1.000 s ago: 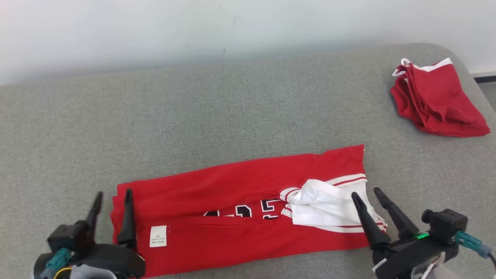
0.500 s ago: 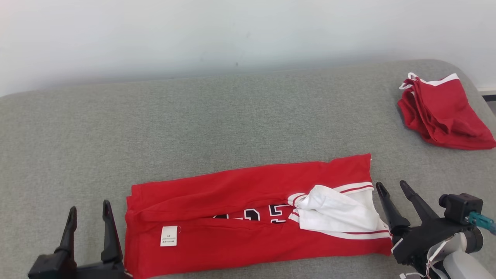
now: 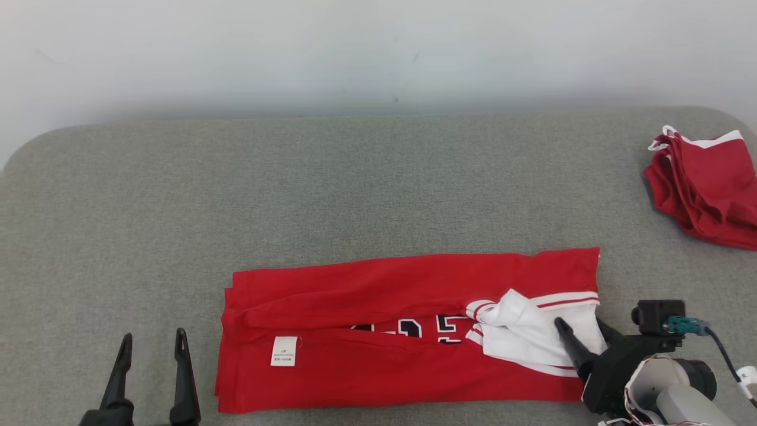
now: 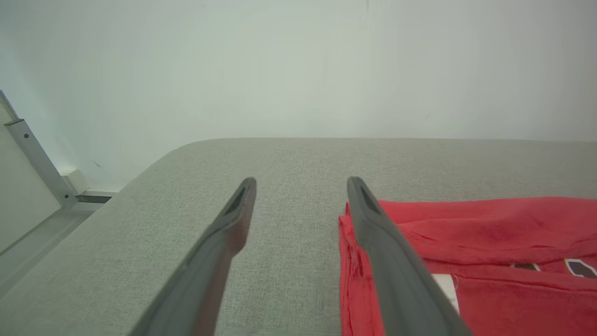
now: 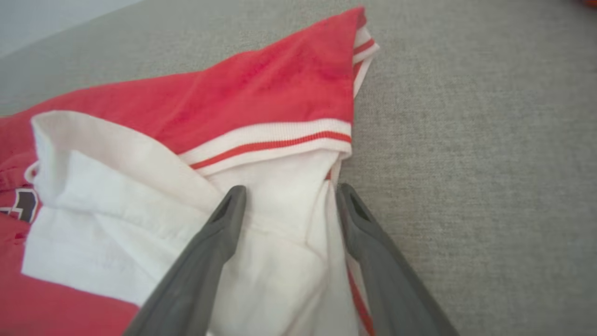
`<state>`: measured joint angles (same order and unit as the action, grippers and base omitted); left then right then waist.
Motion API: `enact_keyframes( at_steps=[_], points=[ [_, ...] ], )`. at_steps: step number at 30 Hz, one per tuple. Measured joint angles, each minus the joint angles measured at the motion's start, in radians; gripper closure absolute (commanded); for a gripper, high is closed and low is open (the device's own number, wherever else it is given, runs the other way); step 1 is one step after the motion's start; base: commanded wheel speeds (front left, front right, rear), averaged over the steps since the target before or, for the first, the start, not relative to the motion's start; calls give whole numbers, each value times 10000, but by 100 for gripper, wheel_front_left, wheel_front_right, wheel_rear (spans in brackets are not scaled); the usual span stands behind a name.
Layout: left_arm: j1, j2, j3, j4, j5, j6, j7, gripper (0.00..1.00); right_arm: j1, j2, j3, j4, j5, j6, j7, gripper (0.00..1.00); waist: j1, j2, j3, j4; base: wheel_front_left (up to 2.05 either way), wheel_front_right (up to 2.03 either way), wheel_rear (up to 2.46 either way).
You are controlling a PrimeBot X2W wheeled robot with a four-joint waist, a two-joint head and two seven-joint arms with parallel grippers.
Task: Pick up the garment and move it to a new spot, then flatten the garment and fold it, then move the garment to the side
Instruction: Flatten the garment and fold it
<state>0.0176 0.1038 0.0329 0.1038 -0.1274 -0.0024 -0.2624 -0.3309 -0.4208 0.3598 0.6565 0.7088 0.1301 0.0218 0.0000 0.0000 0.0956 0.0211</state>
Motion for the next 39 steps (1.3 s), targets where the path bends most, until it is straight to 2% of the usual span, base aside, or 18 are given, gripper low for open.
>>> enact_keyframes(
  at_steps=[6, 7, 8, 9, 10, 17, 22, 27, 32, 39],
  points=[
    [206, -96, 17, 25, 236, -240, 0, 0, -307, -56, 652, 410, 12, 0, 721, 0, 0, 0, -73, 54, 0, 0, 0],
    [252, -111, 27, 44, 268, -247, 0, 0, -353, -67, 755, 447, 33, 0, 828, 36, -1, 0, -81, 48, 0, 0, 0],
    [256, -128, 36, 42, 284, -257, 0, 0, -384, -77, 811, 493, 63, 0, 872, 54, -1, -1, -86, 44, 0, 0, 0],
    [255, -150, 44, 42, 297, -299, 0, 0, -411, -75, 867, 560, 128, 0, 924, 94, -1, -1, -91, 42, 0, 0, 0],
    [255, -178, 48, 56, 301, -318, 0, 0, -459, -79, 930, 619, 205, 0, 961, 100, 0, 0, -100, 42, 0, 0, 0],
    [263, -314, 67, 105, 383, -416, 0, 0, -715, -190, 1106, 1162, 357, 29, 617, 100, 0, 0, -250, 57, 0, 0, 0],
    [426, -351, 109, 104, 451, -495, 0, 0, -843, -874, 834, 1802, 98, 21, -121, 100, 0, 0, -457, 23, 0, 0, 0],
    [494, -395, 188, 61, 462, -491, -2, 0, -822, -1225, 734, 1896, 90, 21, -485, 100, 0, 1, -632, -123, 0, 0, 0],
    [648, -437, 255, 31, 453, -474, 0, 0, -840, -1258, 920, 1034, -38, 19, -757, 100, 0, 0, -723, -349, 0, 0, 0],
    [659, -472, 345, 21, 395, -504, 0, 0, -785, -1012, 1195, -1580, -102, 17, -562, 100, 0, 0, -810, -515, 0, 0, 0]
  ],
)
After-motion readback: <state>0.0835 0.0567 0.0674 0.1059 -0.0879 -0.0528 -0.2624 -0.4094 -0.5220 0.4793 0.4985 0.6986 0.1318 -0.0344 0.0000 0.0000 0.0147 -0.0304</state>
